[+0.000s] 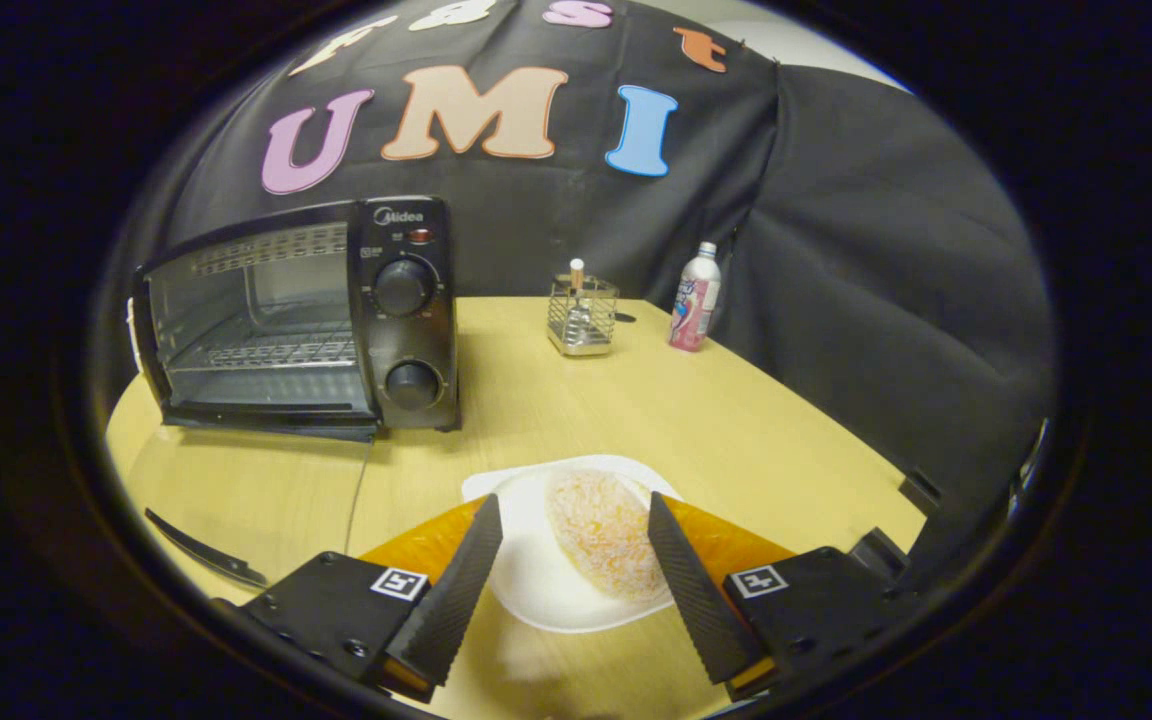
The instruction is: Open the toaster oven, put the food inside, and close the toaster oven door.
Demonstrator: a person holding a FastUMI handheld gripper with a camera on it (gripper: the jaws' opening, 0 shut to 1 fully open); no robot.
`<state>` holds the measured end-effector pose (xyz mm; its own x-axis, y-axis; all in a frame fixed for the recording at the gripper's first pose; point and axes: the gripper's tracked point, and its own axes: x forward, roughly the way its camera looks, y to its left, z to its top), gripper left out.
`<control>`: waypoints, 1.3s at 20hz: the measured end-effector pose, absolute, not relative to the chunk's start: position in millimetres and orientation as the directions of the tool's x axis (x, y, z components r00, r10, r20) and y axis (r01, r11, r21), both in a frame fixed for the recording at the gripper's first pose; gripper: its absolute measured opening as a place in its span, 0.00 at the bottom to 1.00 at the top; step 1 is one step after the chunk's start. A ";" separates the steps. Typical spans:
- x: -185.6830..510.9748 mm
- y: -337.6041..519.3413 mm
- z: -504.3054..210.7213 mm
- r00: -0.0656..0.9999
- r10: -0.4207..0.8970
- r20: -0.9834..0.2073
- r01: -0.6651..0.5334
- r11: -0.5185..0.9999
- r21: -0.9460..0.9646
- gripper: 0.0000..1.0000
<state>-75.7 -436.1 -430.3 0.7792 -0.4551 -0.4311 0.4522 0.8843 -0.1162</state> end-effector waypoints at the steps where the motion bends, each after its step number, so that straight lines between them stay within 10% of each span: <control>1: -74.8 -440.3 -430.5 0.785 -0.449 -0.428 0.454 0.886 -0.097 0.94; 12: -82.7 -476.2 -451.1 0.732 -0.495 -0.468 0.531 0.845 -0.064 0.91; 14: -81.8 -475.7 -449.6 0.726 -0.502 -0.469 0.537 0.841 -0.068 0.76; 26: -90.6 -388.8 -380.6 0.707 -0.584 -0.400 0.627 0.778 -0.028 0.56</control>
<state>-90.6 -388.8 -380.6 0.7065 -0.5841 -0.3995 0.6274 0.7782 -0.0281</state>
